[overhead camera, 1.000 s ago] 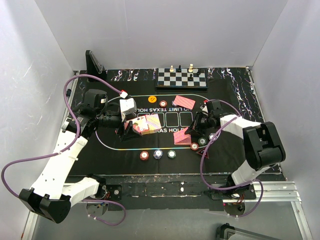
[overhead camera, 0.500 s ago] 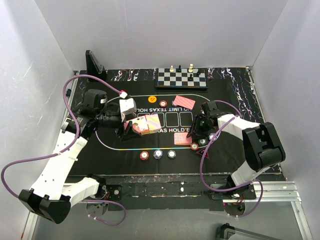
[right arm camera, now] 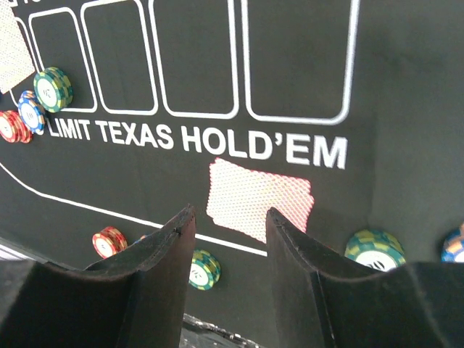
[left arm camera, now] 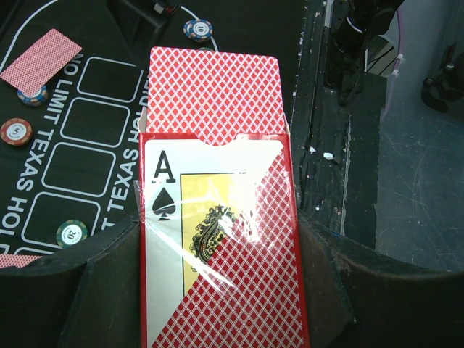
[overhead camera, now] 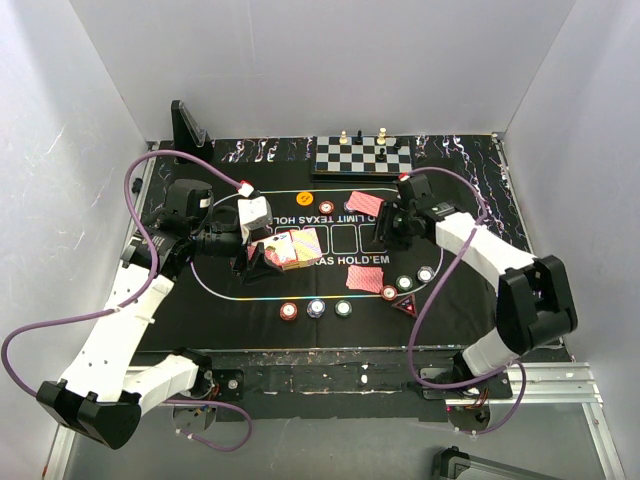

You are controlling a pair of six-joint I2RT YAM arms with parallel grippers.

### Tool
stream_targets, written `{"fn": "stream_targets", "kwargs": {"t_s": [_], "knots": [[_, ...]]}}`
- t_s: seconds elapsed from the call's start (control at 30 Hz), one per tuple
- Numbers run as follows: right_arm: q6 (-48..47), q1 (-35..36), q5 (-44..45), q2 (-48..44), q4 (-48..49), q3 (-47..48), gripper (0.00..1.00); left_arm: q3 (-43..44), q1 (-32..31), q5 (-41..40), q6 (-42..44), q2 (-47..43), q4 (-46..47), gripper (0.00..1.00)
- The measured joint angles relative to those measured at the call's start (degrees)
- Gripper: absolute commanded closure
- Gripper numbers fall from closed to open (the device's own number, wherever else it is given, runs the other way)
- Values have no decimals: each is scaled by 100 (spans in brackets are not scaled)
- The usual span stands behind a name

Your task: Distribute texas hold em gaming equipment

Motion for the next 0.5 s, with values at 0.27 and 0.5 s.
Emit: {"fn": "stream_targets", "kwargs": {"t_s": [0.27,0.5], "knots": [[-50,444,17,994,111,433,46,0,0,-2,-42,-20,0,100],[136,549,-345,-101,-289,726,17,-79,0,4,-39,-120,11,100]]}}
